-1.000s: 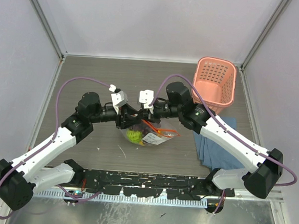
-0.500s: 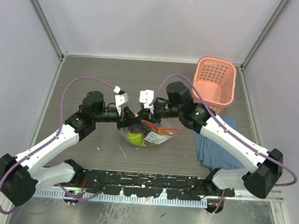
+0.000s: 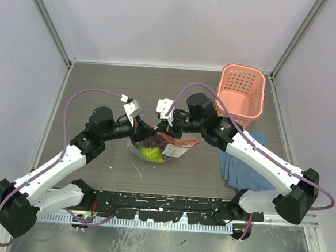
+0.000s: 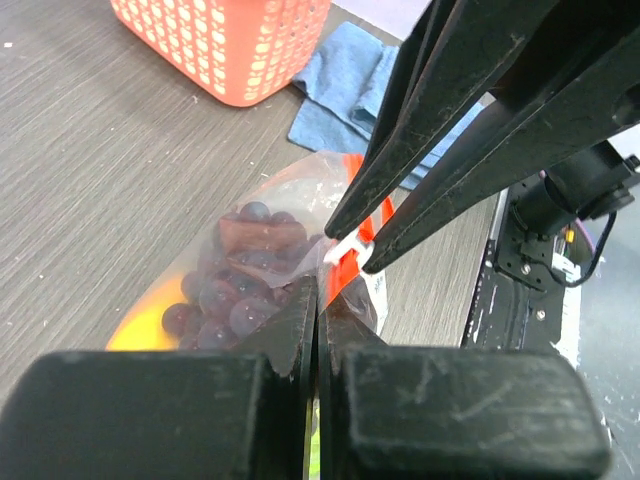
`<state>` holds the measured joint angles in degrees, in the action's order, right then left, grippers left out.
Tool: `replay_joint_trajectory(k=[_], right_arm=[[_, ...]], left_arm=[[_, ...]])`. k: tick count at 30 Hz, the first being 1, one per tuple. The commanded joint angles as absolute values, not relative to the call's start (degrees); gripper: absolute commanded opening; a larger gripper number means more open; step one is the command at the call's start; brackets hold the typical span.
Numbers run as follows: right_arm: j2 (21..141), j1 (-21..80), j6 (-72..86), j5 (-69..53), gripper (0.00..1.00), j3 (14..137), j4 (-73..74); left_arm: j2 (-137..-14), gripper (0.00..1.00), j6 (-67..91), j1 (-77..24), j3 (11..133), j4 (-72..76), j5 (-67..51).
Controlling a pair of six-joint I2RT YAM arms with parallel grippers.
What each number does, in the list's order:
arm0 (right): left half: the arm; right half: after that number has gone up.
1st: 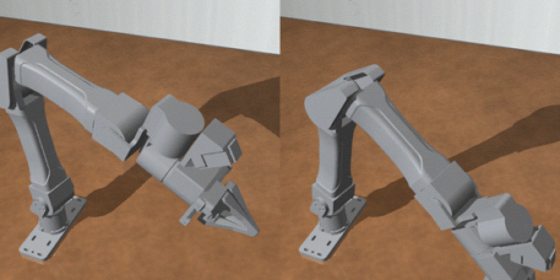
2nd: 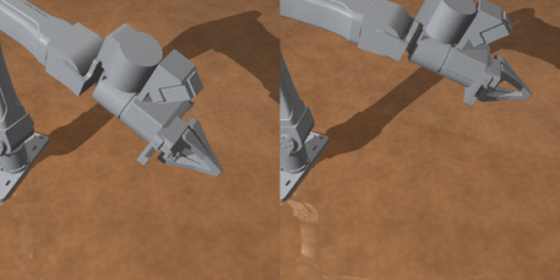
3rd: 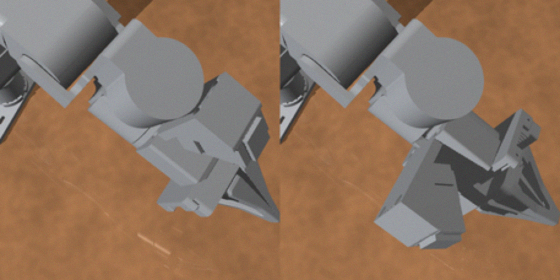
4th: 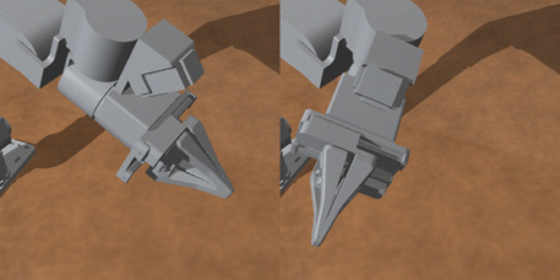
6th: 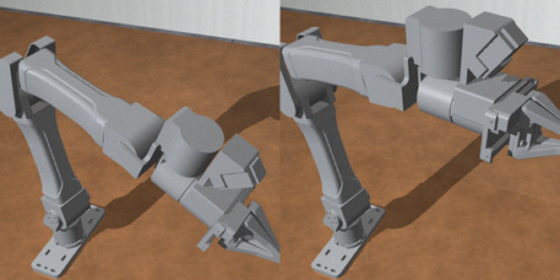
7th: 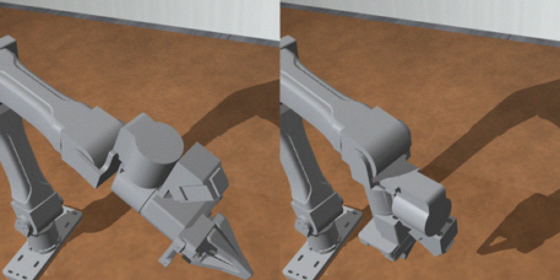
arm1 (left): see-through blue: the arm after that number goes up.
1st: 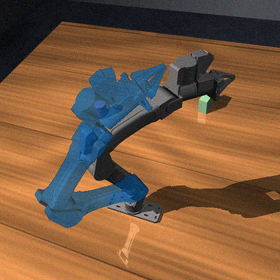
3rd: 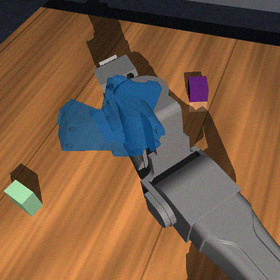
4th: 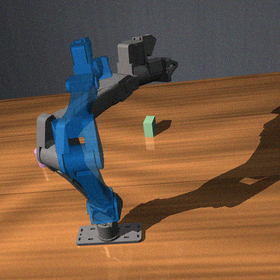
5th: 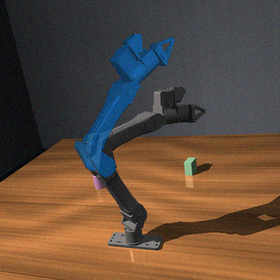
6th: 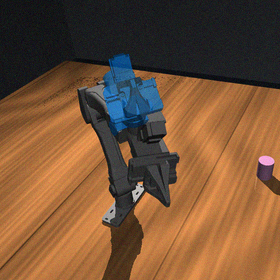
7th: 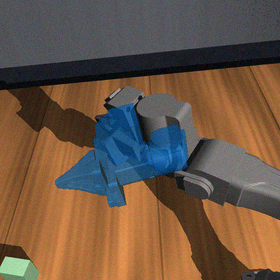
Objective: Place the food in the zip-top bag and seal the zipper
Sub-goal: Zip the zipper food storage bag at the center of the board.
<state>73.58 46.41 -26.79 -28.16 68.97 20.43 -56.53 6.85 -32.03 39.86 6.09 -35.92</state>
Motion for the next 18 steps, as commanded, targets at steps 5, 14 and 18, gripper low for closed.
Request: replay_joint_trajectory(k=[5,14,18], right_arm=[[70.6,45.7,-23.5,-21.6,0.01,69.6,24.7],[71.4,45.5,-24.5,-23.7,0.01,72.3,23.9],[72.5,45.5,-27.1,-24.6,0.01,75.0,25.1]], left_arm=[[-51.8,0.00,12.8,-31.5,37.5,12.7,-24.7],[-52.0,0.09,10.2,-31.5,37.5,11.9,-32.1],[-52.8,0.30,6.7,-31.5,39.4,9.7,-36.1]])
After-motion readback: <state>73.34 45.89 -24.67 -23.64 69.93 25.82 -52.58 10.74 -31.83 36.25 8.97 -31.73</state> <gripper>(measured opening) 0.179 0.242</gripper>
